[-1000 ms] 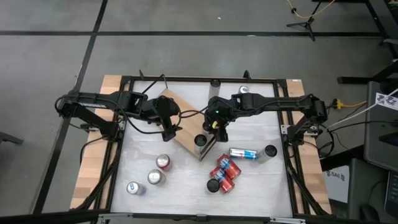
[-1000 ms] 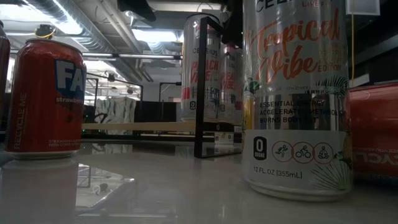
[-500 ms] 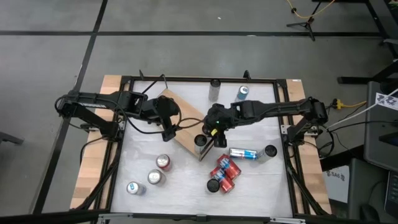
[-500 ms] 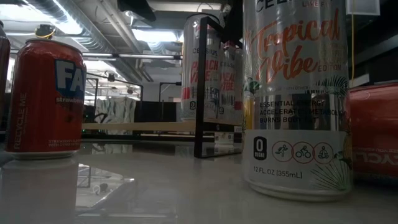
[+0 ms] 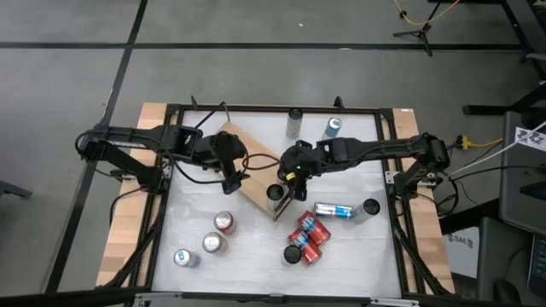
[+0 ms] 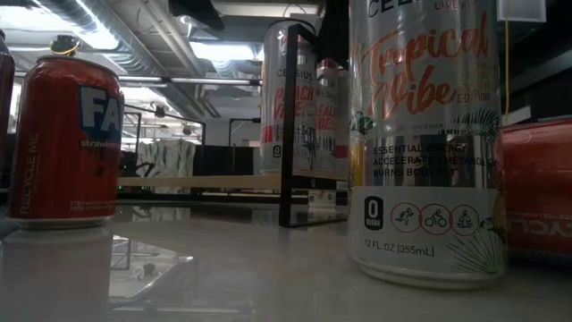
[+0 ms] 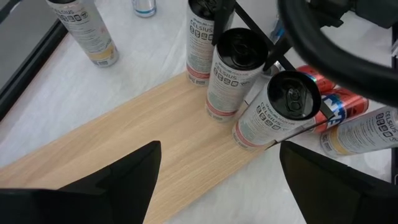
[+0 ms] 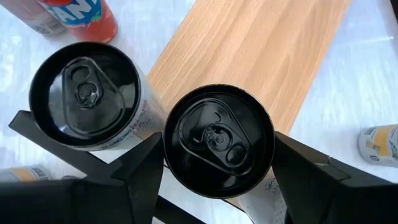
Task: Place canned beverage on shelf
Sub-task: Adjust the white-pink soda cans on the shelf
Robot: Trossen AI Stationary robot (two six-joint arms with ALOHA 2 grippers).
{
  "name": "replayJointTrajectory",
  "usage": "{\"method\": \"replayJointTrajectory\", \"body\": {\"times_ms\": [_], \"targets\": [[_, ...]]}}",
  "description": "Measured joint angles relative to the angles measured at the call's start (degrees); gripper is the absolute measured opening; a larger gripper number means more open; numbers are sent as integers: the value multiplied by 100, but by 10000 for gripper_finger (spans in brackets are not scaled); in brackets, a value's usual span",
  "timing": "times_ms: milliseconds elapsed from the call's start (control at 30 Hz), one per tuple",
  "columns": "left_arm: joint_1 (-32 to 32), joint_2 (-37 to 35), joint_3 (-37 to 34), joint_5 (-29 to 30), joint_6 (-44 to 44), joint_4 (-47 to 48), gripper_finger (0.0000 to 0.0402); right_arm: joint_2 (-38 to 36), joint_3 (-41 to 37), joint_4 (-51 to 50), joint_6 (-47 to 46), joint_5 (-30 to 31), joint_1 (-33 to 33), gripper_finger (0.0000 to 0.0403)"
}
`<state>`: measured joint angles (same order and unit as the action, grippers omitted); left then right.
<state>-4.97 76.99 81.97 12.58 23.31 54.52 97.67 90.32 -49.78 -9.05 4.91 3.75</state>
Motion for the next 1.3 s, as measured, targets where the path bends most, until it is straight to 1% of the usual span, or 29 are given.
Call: {"method": "replayJointTrajectory", "body": {"times_ms": [133, 400, 1300], "targets": [[-9, 0, 0, 0, 0, 0, 322, -2, 0, -33, -148, 1, 0, 262], [-9, 0, 0, 1, 0, 2, 322, -4, 3, -37, -155, -141, 0, 262], [-11, 0, 0, 0, 0, 2, 322, -7, 4, -20, -134, -149, 0, 262]]}}
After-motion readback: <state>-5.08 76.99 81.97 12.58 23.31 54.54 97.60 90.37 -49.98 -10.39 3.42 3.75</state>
